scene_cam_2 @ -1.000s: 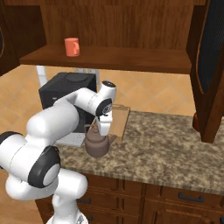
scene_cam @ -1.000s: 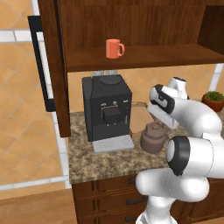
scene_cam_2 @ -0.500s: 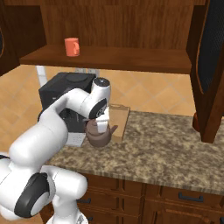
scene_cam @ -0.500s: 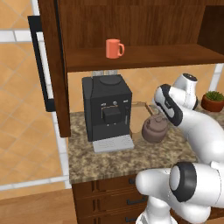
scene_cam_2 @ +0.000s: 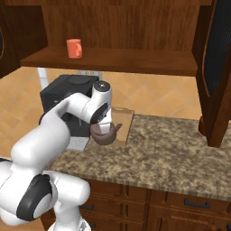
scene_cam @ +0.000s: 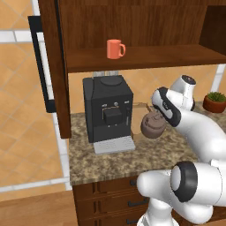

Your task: Pick the kettle from the counter and place it on the tray. Then pick the mug from the cabinet and place it on the tray. Then close the cabinet doors.

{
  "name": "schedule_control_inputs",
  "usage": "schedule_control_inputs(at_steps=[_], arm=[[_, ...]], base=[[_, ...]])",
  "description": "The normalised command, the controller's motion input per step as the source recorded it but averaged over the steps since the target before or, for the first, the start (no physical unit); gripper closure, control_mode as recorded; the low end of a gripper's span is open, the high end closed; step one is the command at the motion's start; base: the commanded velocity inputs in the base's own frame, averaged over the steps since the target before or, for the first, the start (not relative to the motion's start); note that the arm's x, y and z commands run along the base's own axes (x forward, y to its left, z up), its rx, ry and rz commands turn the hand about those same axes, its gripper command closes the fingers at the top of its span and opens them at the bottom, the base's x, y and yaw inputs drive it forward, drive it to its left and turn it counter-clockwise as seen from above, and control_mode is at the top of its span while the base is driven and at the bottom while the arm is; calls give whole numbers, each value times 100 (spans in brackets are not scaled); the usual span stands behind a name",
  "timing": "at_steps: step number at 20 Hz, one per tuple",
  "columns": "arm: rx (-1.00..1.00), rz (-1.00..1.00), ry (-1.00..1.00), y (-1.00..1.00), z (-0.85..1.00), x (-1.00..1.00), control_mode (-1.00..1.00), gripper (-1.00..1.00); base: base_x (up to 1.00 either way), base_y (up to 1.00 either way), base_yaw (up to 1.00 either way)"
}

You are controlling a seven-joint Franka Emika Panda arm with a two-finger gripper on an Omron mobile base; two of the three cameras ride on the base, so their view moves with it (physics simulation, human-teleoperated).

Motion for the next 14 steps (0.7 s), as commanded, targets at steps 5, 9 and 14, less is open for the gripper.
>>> schedule_control_inputs(at_steps=[5, 9, 14], arm=[[0, 0, -1, -1, 4, 37, -100, 100], [0, 0, 0, -2, 1, 38, -100, 100], [0, 0, -10, -9, 16, 5, -100, 100]], base=[[0, 0, 0], [0, 0, 0], [0, 0, 0]])
